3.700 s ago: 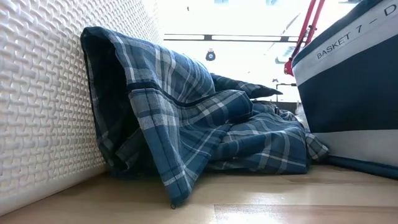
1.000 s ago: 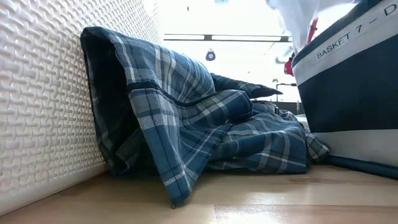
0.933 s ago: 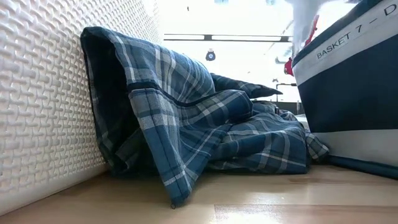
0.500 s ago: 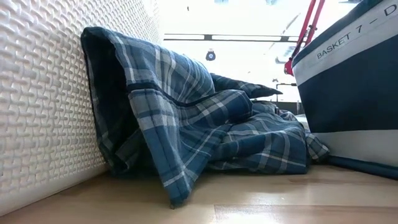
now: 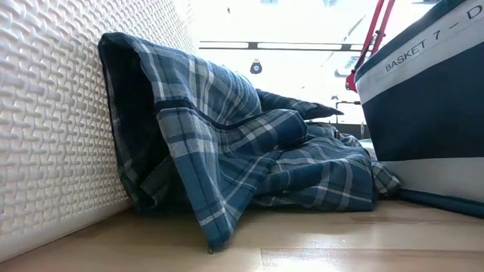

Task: Sort clothes
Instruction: Put the white dress into the white bin

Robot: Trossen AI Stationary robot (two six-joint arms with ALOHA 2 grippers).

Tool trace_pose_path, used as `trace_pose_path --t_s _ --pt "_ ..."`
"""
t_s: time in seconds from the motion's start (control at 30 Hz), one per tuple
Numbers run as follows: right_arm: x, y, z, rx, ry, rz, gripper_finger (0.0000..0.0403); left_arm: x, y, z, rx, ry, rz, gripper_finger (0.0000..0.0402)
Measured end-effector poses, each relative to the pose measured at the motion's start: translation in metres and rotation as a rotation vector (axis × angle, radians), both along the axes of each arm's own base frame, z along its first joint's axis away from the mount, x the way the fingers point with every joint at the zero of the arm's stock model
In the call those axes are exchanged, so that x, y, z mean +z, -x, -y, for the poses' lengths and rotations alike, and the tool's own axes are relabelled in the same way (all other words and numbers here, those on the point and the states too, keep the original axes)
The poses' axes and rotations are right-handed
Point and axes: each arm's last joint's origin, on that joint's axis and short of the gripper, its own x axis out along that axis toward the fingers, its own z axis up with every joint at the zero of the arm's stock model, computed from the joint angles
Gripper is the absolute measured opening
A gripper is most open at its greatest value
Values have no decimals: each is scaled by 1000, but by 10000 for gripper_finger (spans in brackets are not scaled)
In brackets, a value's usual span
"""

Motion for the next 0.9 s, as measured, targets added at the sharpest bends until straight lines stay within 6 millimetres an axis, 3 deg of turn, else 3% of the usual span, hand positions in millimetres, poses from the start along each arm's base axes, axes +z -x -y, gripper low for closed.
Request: trace_pose_path --t_s 0.33,0.6,0.9 --pt "-2 3 -9 46 95 62 0 -6 -9 -2 18 4 -59 248" --pt "-1 3 -9 55 91 78 0 -21 -15 -3 2 35 -218 248" --pt "4 5 -9 118 187 236 0 -33 -19 -4 0 67 -348 248"
